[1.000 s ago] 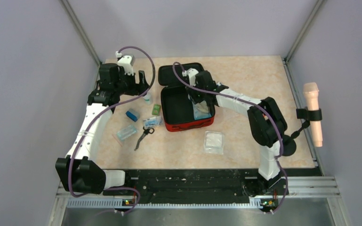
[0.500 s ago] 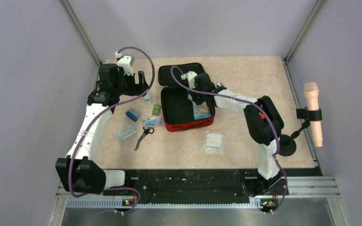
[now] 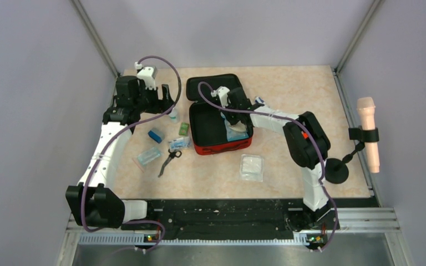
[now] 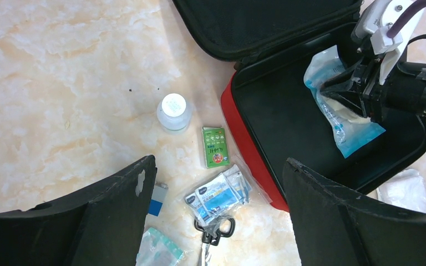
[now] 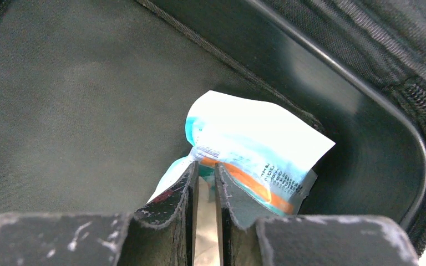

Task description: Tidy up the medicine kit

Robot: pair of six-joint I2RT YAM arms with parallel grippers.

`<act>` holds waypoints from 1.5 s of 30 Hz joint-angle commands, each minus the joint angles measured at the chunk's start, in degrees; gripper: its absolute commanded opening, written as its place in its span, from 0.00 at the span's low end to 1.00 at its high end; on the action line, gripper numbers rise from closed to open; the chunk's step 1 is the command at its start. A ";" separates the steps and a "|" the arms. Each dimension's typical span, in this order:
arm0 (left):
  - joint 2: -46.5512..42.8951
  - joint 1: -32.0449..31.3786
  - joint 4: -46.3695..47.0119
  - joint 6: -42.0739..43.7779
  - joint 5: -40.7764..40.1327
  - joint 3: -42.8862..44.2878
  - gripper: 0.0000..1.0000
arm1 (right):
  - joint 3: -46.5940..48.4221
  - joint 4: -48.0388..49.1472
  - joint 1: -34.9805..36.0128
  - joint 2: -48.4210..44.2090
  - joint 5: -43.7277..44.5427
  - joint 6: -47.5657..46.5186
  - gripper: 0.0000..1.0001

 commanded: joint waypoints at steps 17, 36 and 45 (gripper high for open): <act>-1.39 0.46 2.37 -1.23 0.55 0.54 0.89 | 6.02 -0.94 0.99 -2.65 -0.06 1.83 0.57; 1.55 1.06 -0.04 -0.01 2.64 5.82 0.89 | -31.55 -11.59 -5.54 -47.58 -33.65 -39.16 0.54; 3.61 0.98 -4.39 2.22 4.71 9.66 0.89 | -41.06 -25.16 -5.48 -46.95 -35.54 -60.78 0.43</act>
